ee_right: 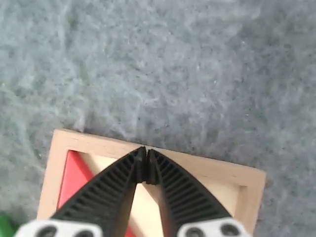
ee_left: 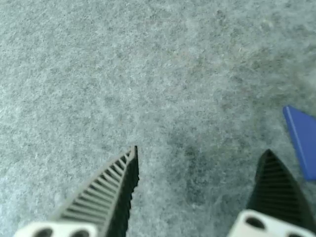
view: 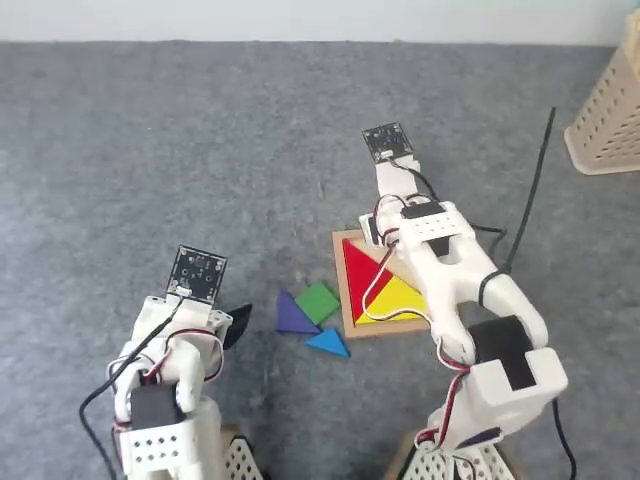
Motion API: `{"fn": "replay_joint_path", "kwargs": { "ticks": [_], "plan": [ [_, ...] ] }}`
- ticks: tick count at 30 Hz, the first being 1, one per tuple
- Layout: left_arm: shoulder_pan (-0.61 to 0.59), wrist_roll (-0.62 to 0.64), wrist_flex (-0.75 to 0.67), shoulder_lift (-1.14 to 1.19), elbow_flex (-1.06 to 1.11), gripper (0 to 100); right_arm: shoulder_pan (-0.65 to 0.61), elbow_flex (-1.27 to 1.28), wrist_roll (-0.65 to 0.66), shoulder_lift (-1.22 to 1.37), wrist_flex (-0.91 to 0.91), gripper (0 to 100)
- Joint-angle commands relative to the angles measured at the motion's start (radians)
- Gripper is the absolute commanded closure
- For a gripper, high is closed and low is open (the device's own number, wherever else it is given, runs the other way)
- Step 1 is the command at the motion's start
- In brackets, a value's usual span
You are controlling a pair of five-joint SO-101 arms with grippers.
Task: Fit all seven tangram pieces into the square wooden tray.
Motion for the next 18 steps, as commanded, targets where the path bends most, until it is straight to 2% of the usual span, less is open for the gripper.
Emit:
{"fn": "replay_joint_path", "kwargs": {
  "ticks": [1,6,13,18],
  "plan": [
    [0.002,-0.002,0.005,-0.015,-0.005,65,0.005,-0.025,0.017,-0.028,0.025,99.1],
    [0.002,-0.002,0.005,-0.015,-0.005,65,-0.015,-0.011,0.020,-0.076,0.097,99.1],
    [0.002,-0.002,0.005,-0.015,-0.005,65,-0.036,0.064,0.023,-0.176,0.097,99.1],
    [0.002,-0.002,0.005,-0.015,-0.005,65,-0.036,0.129,0.077,-0.280,0.088,99.1]
  ]
}}
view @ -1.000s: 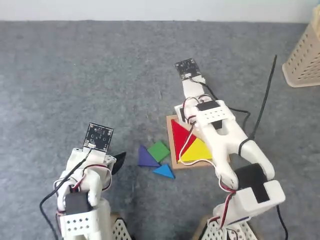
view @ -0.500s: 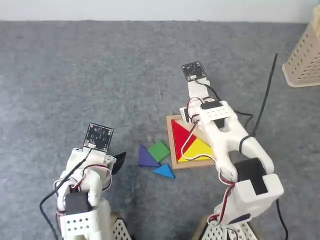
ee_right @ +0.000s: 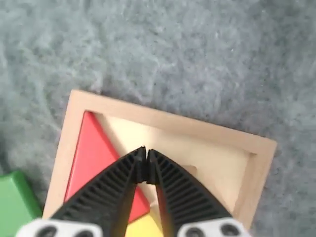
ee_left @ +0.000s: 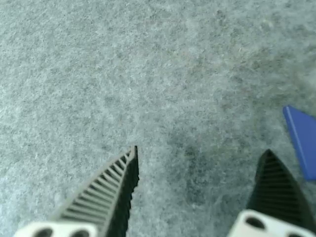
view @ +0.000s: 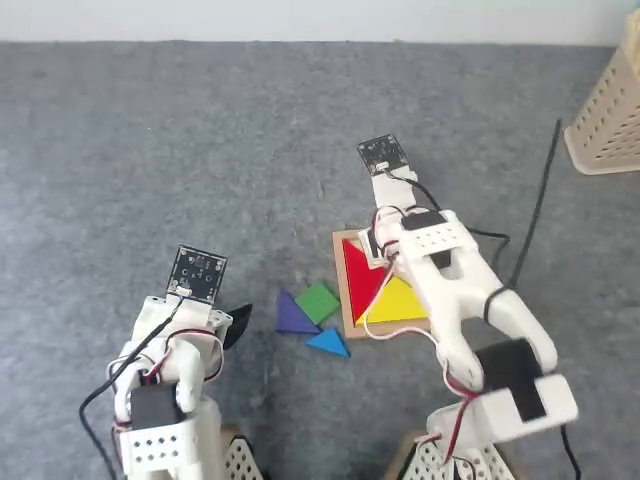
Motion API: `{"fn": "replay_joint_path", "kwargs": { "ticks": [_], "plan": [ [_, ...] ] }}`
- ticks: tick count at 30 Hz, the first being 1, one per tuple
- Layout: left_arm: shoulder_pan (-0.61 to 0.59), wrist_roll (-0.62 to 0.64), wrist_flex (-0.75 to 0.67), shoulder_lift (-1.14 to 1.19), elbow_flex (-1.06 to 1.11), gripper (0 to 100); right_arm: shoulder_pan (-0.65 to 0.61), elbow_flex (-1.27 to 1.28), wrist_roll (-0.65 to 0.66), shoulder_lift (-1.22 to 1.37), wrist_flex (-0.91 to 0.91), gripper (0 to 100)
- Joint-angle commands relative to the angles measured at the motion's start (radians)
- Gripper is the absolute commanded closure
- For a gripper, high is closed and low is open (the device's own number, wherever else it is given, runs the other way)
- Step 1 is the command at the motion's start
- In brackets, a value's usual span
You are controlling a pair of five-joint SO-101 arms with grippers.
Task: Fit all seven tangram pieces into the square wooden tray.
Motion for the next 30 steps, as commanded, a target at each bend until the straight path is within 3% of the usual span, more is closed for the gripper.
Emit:
{"fn": "replay_joint_path", "kwargs": {
  "ticks": [1,9,30],
  "plan": [
    [0.002,-0.002,0.005,-0.015,-0.005,65,-0.008,0.020,0.037,-0.139,0.004,99.1],
    [0.002,-0.002,0.005,-0.015,-0.005,65,0.073,0.109,0.084,-0.320,0.085,99.1],
    [0.002,-0.002,0.005,-0.015,-0.005,65,0.104,-0.075,0.153,0.028,0.102,99.1]
  ]
}}
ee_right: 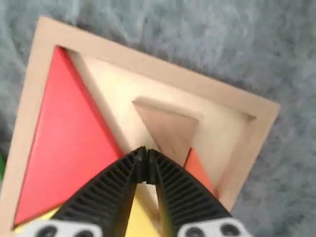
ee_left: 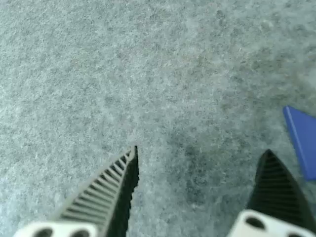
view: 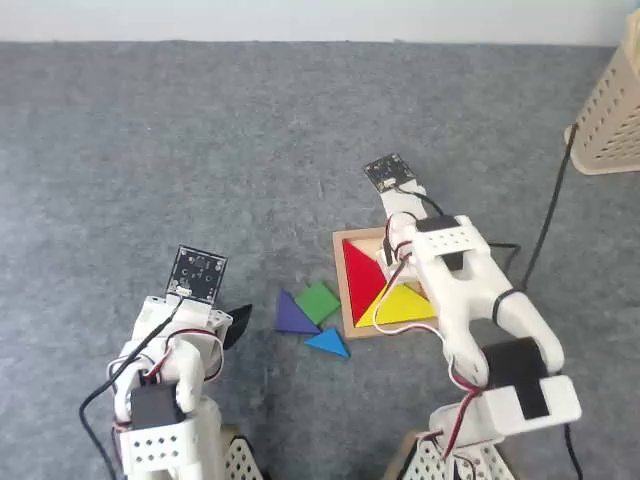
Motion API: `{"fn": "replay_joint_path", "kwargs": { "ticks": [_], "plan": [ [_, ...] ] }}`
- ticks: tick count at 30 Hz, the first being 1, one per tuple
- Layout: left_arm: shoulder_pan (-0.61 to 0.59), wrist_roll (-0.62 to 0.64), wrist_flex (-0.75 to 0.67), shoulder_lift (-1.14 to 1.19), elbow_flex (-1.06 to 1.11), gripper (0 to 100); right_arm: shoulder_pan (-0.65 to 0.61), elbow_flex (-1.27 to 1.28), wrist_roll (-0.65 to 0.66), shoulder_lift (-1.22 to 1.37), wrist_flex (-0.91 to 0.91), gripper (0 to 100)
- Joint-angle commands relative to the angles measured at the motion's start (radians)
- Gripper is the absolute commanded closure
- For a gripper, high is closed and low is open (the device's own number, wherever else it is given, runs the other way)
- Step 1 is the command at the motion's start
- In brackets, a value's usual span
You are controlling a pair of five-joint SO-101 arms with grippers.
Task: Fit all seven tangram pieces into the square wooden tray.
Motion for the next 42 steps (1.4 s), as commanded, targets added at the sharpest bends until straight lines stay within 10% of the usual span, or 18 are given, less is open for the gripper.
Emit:
{"fn": "replay_joint_path", "kwargs": {
  "ticks": [1,14,25,42],
  "plan": [
    [0.002,-0.002,0.005,-0.015,-0.005,65,0.033,-0.089,0.034,-0.016,0.004,99.1],
    [0.002,-0.002,0.005,-0.015,-0.005,65,0.071,-0.167,0.006,-0.025,-0.004,98.7],
    [0.002,-0.002,0.005,-0.015,-0.005,65,-0.019,-0.170,0.092,-0.005,0.041,79.4],
    [0.002,-0.002,0.005,-0.015,-0.005,65,-0.004,-0.230,0.164,0.137,-0.005,98.3]
  ]
}}
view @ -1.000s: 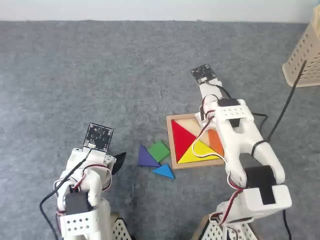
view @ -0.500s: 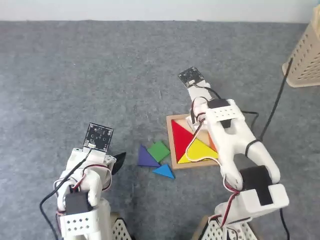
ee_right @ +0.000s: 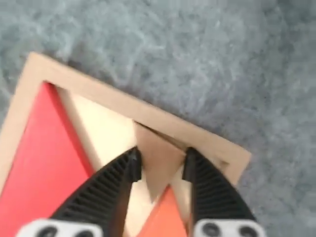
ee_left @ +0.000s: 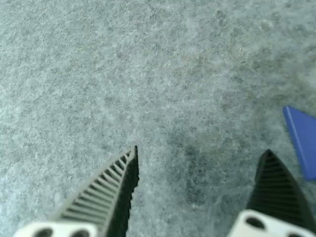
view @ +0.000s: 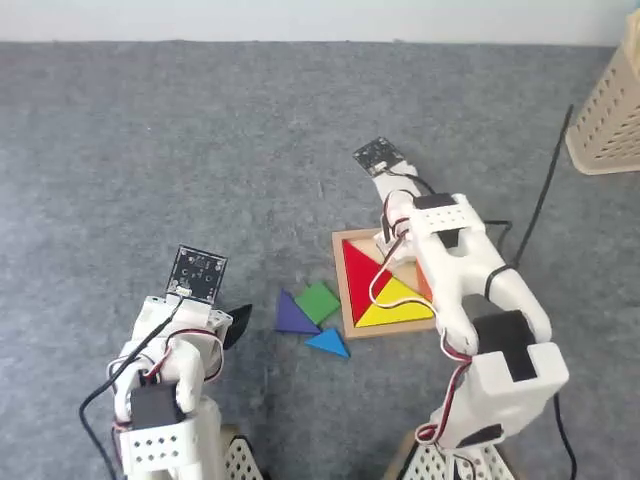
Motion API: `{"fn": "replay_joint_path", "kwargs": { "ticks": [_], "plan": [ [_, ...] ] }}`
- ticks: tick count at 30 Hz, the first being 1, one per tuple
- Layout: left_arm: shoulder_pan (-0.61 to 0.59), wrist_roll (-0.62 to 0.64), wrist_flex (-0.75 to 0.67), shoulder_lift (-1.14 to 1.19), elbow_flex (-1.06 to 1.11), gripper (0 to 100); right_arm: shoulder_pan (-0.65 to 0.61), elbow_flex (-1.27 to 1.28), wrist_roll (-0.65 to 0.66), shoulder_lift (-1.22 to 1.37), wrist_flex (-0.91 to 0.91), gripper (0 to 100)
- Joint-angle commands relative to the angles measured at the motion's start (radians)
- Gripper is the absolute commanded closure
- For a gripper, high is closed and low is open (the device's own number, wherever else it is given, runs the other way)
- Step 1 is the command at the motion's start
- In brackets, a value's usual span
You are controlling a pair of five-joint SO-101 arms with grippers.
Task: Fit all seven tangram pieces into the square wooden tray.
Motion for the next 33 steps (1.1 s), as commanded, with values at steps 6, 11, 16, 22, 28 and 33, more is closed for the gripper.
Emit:
{"fn": "replay_joint_path", "kwargs": {
  "ticks": [6,11,16,22,28,33],
  "plan": [
    [0.002,-0.002,0.005,-0.015,-0.005,65,-0.002,-0.038,0.064,-0.102,-0.007,99.1],
    [0.002,-0.002,0.005,-0.015,-0.005,65,-0.012,-0.014,0.239,-0.260,0.070,99.1],
    [0.002,-0.002,0.005,-0.015,-0.005,65,-0.097,0.117,0.526,-0.427,0.150,99.1],
    [0.002,-0.002,0.005,-0.015,-0.005,65,-0.275,0.345,0.821,-0.529,0.131,99.0],
    [0.002,-0.002,0.005,-0.015,-0.005,65,-0.275,0.348,0.778,-0.539,0.124,88.1],
    [0.002,-0.002,0.005,-0.015,-0.005,65,-0.245,0.348,0.715,-0.544,0.119,76.4]
  ]
}}
